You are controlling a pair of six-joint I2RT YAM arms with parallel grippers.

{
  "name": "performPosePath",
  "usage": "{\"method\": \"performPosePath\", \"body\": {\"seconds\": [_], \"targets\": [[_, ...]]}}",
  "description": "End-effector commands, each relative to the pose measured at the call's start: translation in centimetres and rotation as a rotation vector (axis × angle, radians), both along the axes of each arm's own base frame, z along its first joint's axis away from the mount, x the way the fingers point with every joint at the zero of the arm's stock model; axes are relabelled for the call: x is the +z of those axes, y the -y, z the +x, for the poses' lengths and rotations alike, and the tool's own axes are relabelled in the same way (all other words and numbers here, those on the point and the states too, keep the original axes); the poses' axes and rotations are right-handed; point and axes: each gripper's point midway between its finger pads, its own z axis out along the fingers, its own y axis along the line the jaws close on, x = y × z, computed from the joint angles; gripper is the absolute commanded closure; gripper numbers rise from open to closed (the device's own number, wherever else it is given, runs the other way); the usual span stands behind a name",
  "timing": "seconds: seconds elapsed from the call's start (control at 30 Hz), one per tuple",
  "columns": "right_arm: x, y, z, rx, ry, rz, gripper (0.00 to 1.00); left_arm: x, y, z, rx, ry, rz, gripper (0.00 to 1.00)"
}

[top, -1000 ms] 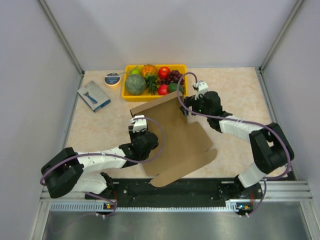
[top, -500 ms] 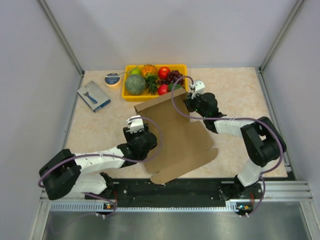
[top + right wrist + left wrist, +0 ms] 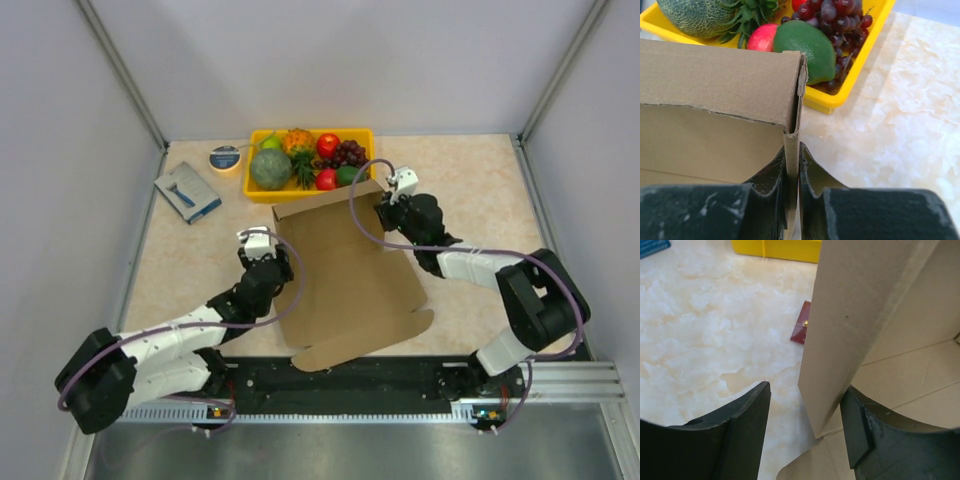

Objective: Fold the paper box

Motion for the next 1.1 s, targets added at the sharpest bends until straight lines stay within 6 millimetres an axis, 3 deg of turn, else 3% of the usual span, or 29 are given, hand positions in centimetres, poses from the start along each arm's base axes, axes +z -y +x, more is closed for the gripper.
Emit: {"method": "performPosePath", "body": {"seconds": [0.0,0.17,0.2,0.27,0.33,0.37,0.4,0.67,0.7,0.73,0.77,0.8,0.83,0.9,0.93,1.0,1.07], "targets": [[3.5,0.3,-0.8,-0.015,0.057,0.064,1.0,2.7,0.7,2.6,0.021,0.078,0.071,0.39],[4.7,0.2,-2.3,-0.002,0.065,0.077,1.0,3.2,0.5,4.6,0.11,0.099,0.139,0.38],[4.8,0.1,-2.6,0.003,0.068,0.077,1.0,2.5,0.6,5.1,0.129,0.084,0.164,0.39],[5.0,-0.6,-3.5,0.026,0.066,0.077,1.0,3.6,0.5,6.1,0.204,0.097,0.17,0.62],[4.8,-0.4,-3.8,-0.003,0.055,0.082,1.0,2.5,-0.5,6.7,0.321,0.041,0.239,0.92],[4.8,-0.8,-4.1,-0.006,0.042,0.107,1.0,2.4,-1.7,6.7,0.443,0.056,0.229,1.0],[4.8,-0.8,-4.3,-0.019,0.036,0.126,1.0,0.6,-1.7,6.8,0.46,0.017,0.267,1.0],[5.0,-3.1,-6.1,-0.018,0.013,0.171,1.0,-2.0,0.5,6.9,0.379,-0.036,0.267,1.0],[4.9,-3.0,-6.0,-0.028,0.008,0.155,1.0,-1.6,0.8,6.7,0.349,-0.039,0.243,0.8],[4.8,-2.9,-6.0,-0.031,0.006,0.14,1.0,-2.2,1.1,6.1,0.297,-0.067,0.223,0.67],[4.5,-2.7,-5.8,-0.038,0.007,0.118,1.0,-2.3,1.3,5.7,0.256,-0.077,0.214,0.61],[4.5,-2.6,-5.8,-0.04,0.007,0.103,1.0,-0.5,1.8,5.6,0.223,-0.037,0.144,0.56],[4.2,-2.5,-5.8,-0.039,0.005,0.089,1.0,-1.8,2.5,4.5,0.129,-0.069,0.118,0.43],[4.0,-2.3,-5.5,-0.047,0.005,0.068,1.0,0.1,3.1,3.8,0.04,-0.028,0.065,0.15],[3.9,-2.2,-5.5,-0.051,0.0,0.063,1.0,0.0,3.4,3.3,0.007,-0.04,0.055,0.02],[3.5,-2.1,-5.5,-0.053,-0.004,0.057,1.0,1.0,2.9,2.5,0.011,-0.045,0.027,0.02],[3.4,-2.2,-5.4,-0.054,-0.009,0.06,1.0,0.7,1.8,1.6,0.02,-0.064,0.044,0.02]]}}
